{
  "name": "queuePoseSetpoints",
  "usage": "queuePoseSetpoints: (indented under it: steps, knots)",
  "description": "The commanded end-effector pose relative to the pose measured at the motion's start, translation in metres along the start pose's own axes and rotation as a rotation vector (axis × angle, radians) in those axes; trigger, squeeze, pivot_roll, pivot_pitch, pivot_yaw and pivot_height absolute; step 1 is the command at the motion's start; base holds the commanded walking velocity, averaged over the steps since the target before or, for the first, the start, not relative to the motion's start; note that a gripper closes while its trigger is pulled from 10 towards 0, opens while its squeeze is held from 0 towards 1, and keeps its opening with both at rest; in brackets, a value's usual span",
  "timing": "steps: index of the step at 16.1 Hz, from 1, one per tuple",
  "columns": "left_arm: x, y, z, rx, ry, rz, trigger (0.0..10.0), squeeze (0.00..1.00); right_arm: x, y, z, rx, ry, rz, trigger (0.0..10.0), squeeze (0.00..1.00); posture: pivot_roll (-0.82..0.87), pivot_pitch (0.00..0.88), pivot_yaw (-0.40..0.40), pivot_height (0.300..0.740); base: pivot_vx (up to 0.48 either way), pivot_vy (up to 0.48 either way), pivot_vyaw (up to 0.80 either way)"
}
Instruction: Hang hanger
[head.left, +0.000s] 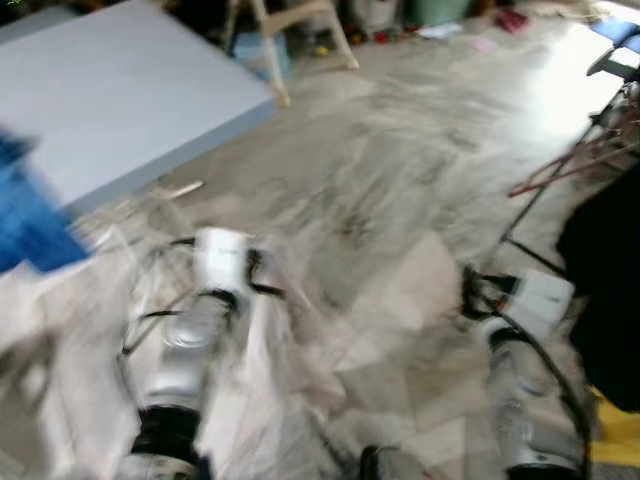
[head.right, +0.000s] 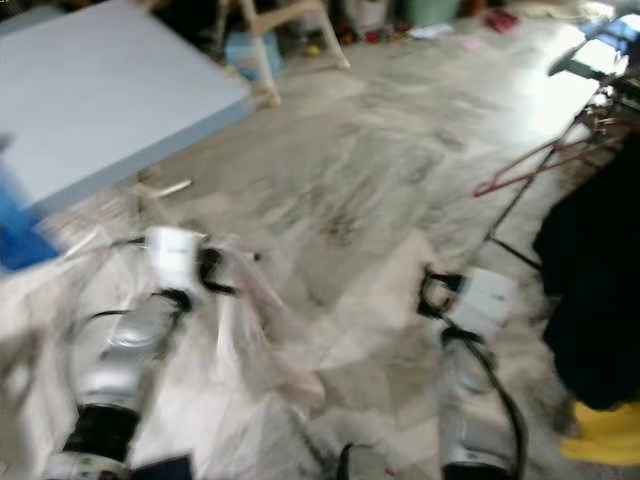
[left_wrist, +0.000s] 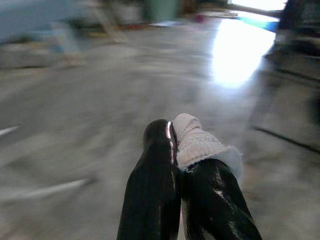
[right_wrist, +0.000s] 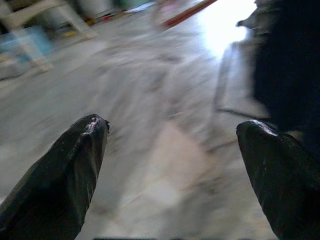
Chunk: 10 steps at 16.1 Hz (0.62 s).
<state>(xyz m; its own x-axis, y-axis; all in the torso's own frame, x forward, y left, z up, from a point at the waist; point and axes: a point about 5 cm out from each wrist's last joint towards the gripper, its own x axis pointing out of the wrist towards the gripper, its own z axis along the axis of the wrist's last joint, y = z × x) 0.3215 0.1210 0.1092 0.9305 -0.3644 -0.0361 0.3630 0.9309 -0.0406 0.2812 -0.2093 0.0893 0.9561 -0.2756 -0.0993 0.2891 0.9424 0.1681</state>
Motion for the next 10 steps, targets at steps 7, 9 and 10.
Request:
queuePoseSetpoints:
  steps: [7,9,10]
  knots:
    - [-0.0021,0.0117,-0.0014,-0.002,0.031,0.066,10.0,0.0,-0.0006,0.0067,-0.0016,0.022,0.003,0.018,10.0,0.0,-0.06,0.184,0.049,0.74,0.169,0.0,-0.57]
    - [-0.0029,0.0113,-0.0028,-0.021,0.036,0.05,10.0,0.0,-0.0009,0.0075,-0.0019,0.023,0.003,0.02,10.0,0.0,-0.06,0.183,0.05,0.74,0.0,0.0,0.0]
    - [-0.0032,0.0106,-0.003,-0.029,0.036,0.036,10.0,0.0,-0.0013,0.0077,-0.0021,0.023,0.004,0.02,10.0,0.0,-0.06,0.184,0.05,0.74,0.0,0.0,0.0]
